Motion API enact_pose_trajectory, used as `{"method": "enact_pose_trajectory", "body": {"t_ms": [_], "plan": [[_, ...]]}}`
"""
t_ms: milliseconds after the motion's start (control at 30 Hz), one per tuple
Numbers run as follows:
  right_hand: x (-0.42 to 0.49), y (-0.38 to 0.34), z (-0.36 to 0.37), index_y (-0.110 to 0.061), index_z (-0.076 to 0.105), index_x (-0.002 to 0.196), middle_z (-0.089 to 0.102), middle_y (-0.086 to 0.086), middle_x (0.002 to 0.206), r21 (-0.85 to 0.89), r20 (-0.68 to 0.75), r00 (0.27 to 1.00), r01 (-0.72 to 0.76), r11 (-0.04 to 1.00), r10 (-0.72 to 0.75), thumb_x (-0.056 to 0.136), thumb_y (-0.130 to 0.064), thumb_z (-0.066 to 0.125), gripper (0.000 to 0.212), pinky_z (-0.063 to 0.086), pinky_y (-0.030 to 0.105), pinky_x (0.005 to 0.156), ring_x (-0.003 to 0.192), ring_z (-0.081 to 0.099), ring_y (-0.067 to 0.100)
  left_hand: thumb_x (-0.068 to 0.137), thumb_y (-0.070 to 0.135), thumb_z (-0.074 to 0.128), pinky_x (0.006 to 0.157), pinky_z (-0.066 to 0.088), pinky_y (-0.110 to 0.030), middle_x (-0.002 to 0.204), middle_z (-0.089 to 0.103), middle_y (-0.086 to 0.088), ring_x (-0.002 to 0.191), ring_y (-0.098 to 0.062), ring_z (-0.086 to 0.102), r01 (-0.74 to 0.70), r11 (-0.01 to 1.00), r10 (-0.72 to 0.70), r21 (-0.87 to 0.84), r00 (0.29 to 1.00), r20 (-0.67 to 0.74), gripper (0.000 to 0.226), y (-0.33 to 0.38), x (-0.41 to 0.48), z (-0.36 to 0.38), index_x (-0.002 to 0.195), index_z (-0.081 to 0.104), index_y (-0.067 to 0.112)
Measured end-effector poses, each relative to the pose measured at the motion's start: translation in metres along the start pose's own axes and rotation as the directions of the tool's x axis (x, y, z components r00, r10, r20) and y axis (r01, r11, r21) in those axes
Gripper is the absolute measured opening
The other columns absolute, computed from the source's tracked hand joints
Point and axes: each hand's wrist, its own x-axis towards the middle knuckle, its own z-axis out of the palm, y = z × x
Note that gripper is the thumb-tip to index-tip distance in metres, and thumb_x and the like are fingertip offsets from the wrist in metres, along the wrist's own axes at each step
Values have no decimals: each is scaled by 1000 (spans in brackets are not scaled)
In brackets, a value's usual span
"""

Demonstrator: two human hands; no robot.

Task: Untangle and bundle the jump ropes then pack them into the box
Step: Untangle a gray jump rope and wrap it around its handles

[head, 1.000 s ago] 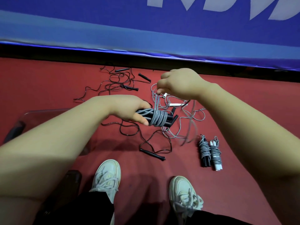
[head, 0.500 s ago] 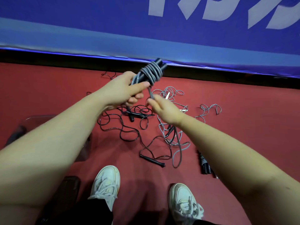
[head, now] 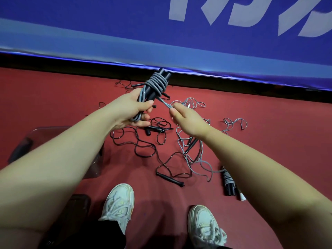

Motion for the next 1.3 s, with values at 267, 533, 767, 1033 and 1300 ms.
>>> {"method": "enact_pose_trajectory", "body": {"t_ms": [267,533,767,1033,1300], "plan": [[-5,-2,-1,-14,56,102,54,-3,75,-257,-65,995,-91,962,76,100,-41,32,36,39,32,67,75,51,24,99,17,48,37,31,-15,72,44,-1,48,-6,37,-55,988,77,145,985,-153,10,-14,13,-2,89,46,17],[-10,-11,-20,-11,53,101,61,11,96,-416,-133,991,-72,906,18,102,-36,29,35,34,30,64,89,57,31,96,10,53,45,44,-22,70,54,-3,52,-12,48,-147,974,182,174,961,-209,50,-16,11,-5,136,35,34],[-8,-28,-21,-15,54,90,57,4,84,-353,-74,992,-123,928,104,102,-38,29,36,40,31,68,82,54,27,94,6,56,40,37,-19,78,58,-2,52,-12,45,-177,978,201,109,939,-280,65,-13,14,-8,146,30,36],[-4,-57,-47,-19,58,81,55,-1,73,-512,37,998,-26,858,52,95,-50,41,38,35,27,65,75,51,22,93,20,59,65,48,-29,111,58,-5,70,-20,58,-62,820,237,569,941,-240,59,-19,12,-6,146,35,23],[0,-71,-78,-28,67,105,61,-6,107,-759,59,953,237,607,-298,89,-34,59,19,30,26,63,98,56,19,90,26,63,56,38,-21,78,56,4,61,-7,48,-164,509,80,845,986,144,26,-10,1,5,111,60,11]]}}
